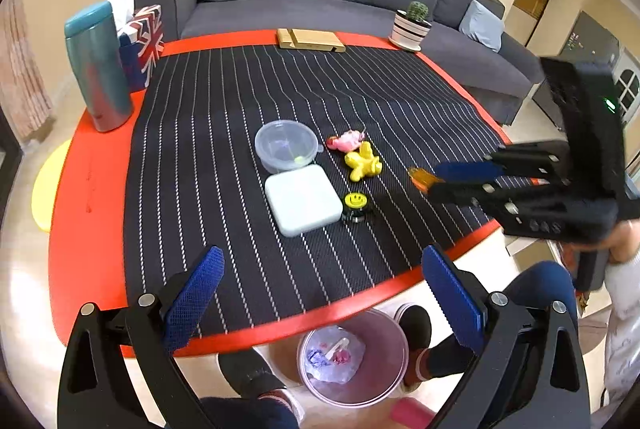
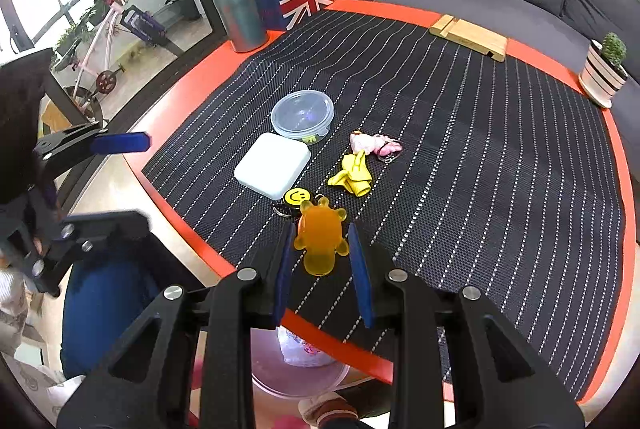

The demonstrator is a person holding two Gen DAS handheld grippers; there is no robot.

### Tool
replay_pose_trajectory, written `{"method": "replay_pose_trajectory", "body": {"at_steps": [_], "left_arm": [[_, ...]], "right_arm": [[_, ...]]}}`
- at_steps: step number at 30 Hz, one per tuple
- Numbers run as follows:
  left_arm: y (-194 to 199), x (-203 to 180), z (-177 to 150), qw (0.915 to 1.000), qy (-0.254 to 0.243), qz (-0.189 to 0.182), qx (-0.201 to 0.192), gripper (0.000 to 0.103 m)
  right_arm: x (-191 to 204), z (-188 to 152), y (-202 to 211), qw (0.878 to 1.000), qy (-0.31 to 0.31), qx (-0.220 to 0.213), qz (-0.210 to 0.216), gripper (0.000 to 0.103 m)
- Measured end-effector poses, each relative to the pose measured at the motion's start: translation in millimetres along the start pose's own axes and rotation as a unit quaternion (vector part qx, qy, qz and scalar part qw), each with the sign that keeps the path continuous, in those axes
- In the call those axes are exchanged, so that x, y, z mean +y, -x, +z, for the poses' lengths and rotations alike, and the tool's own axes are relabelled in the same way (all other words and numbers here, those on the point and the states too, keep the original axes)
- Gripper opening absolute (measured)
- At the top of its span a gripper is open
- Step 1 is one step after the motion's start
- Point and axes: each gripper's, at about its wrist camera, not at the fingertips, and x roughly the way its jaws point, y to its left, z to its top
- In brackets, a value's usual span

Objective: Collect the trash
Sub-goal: 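Lift the orange toy with the right tool while the left tool reaches the white box, then grasp the white square box with the left tool while the right tool holds the orange toy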

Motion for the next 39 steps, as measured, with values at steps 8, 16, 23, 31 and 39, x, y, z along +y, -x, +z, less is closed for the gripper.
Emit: {"method": "replay_pose_trajectory", "body": {"at_steps": [8, 16, 23, 31, 39], "left_arm": [[-23, -2, 23, 0.9992, 0.025, 0.024, 0.019, 0.095], [-59, 8, 36, 0.9951, 0.075, 0.047, 0.043, 0.095], [-85, 13, 37, 0.9899, 0.103, 0.075, 0.062, 0.095], [-98, 15, 38, 0.9867, 0.116, 0.090, 0.068, 0.072], [-98, 12, 36, 0.9886, 0.097, 0.093, 0.068, 0.059]], "right_arm": [[-7, -7, 11, 1.000, -0.014, -0.014, 0.001, 0.027], [-15, -15, 16, 0.999, -0.026, -0.021, 0.004, 0.027], [-22, -22, 19, 0.999, -0.036, -0.024, 0.004, 0.027], [-25, -26, 20, 0.999, -0.040, -0.025, 0.005, 0.027], [-26, -26, 20, 0.999, -0.041, -0.026, 0.003, 0.027]]}}
